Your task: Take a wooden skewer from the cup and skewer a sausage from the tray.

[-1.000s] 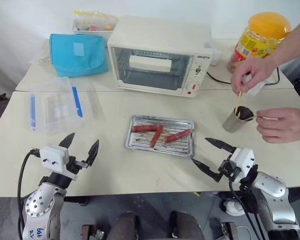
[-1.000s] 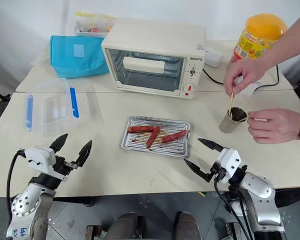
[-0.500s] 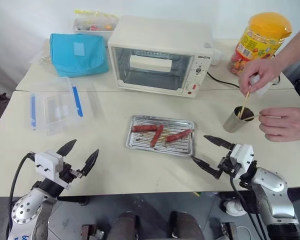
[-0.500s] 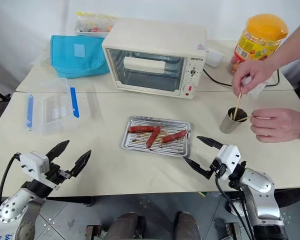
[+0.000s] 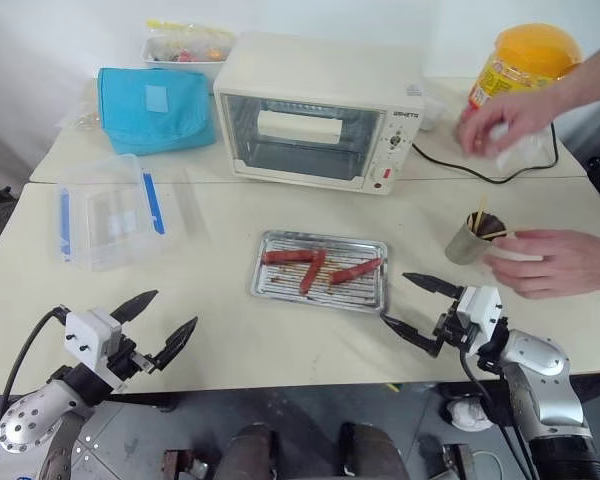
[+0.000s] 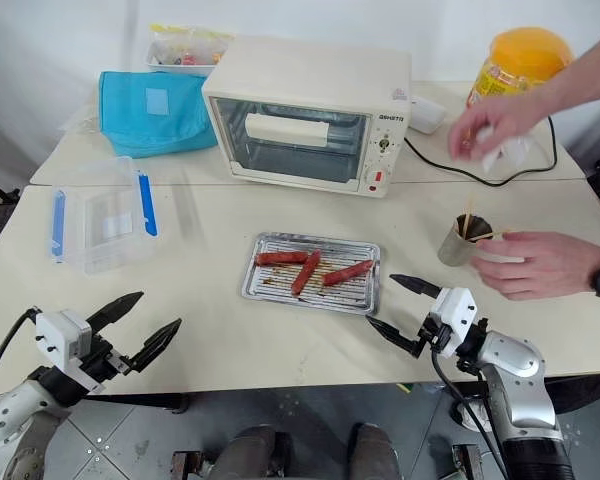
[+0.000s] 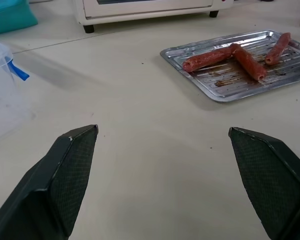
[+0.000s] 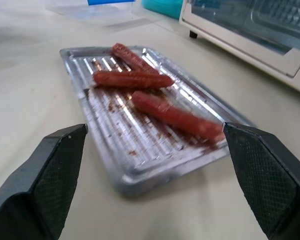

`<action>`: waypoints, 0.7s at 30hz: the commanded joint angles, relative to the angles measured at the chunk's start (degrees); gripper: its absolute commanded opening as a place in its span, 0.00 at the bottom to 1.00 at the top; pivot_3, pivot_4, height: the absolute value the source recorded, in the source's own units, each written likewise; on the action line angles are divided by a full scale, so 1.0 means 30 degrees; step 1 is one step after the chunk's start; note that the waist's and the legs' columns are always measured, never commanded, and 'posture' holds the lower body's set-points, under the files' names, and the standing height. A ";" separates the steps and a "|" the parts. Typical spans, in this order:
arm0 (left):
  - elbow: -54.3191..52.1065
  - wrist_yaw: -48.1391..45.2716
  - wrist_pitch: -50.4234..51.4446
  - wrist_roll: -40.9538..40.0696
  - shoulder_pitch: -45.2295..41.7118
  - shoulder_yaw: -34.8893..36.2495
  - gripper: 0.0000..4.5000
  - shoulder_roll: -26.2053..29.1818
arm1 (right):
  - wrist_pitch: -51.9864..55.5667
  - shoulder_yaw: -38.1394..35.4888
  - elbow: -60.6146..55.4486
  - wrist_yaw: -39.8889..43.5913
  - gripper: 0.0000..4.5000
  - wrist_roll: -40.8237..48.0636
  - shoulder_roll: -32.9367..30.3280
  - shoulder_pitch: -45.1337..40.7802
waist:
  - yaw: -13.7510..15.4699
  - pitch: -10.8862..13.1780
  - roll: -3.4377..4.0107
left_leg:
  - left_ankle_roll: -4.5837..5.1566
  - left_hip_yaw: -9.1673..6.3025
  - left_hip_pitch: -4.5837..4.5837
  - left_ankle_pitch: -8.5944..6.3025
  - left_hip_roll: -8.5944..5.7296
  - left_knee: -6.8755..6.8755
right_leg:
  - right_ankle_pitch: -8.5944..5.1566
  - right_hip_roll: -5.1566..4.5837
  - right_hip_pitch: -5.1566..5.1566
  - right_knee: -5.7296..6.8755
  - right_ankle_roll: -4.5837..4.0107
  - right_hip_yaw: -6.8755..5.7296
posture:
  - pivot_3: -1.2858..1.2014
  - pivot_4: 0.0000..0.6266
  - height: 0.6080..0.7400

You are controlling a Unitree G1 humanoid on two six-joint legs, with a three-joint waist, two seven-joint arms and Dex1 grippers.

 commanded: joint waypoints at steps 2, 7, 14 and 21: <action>-0.0857 -0.0149 -0.0432 -0.0033 0.0420 0.0525 0.98 0.0096 | -0.0099 0.0003 -0.0418 0.0216 1.00 0.0308 -0.0104 -0.0033 | 0.0012 0.0000 -0.0001 | 0.0000 -0.0004 -0.0001 0.0000 0.0000 0.0000 | 0.0000 0.0000 0.0001 0.0000 0.0000 -0.0002 | 0.52 0.24 1.00; -0.0870 0.0150 -0.0142 -0.0327 0.0460 0.0448 0.98 -0.0295 | 0.0278 0.0170 -0.1121 -0.0152 1.00 0.0261 0.0055 0.0041 | -0.0005 0.0000 0.0000 | 0.0000 -0.0003 -0.0003 0.0000 0.0001 -0.0001 | 0.0000 0.0001 0.0000 -0.0002 0.0000 -0.0001 | 0.52 0.24 1.00; -0.0313 -0.0108 0.0078 -0.0503 -0.0540 0.0196 0.98 -0.0219 | -0.0238 0.0268 -0.0554 -0.0634 1.00 -0.0172 0.0421 -0.0616 | 0.0009 -0.0001 0.0001 | 0.0000 -0.0001 -0.0003 0.0000 -0.0001 0.0002 | 0.0000 0.0000 0.0001 -0.0001 0.0000 -0.0001 | 0.52 0.24 1.00; -0.0694 -0.0622 0.0498 -0.0093 0.0221 0.0161 0.98 0.0253 | -0.0571 0.0754 0.0318 -0.0089 1.00 -0.0105 0.0600 -0.1410 | -0.0144 0.0000 0.0001 | -0.0001 -0.0001 -0.0003 -0.0001 0.0000 -0.0017 | 0.0000 0.0003 -0.0007 -0.0001 0.0000 -0.0006 | 0.52 0.24 1.00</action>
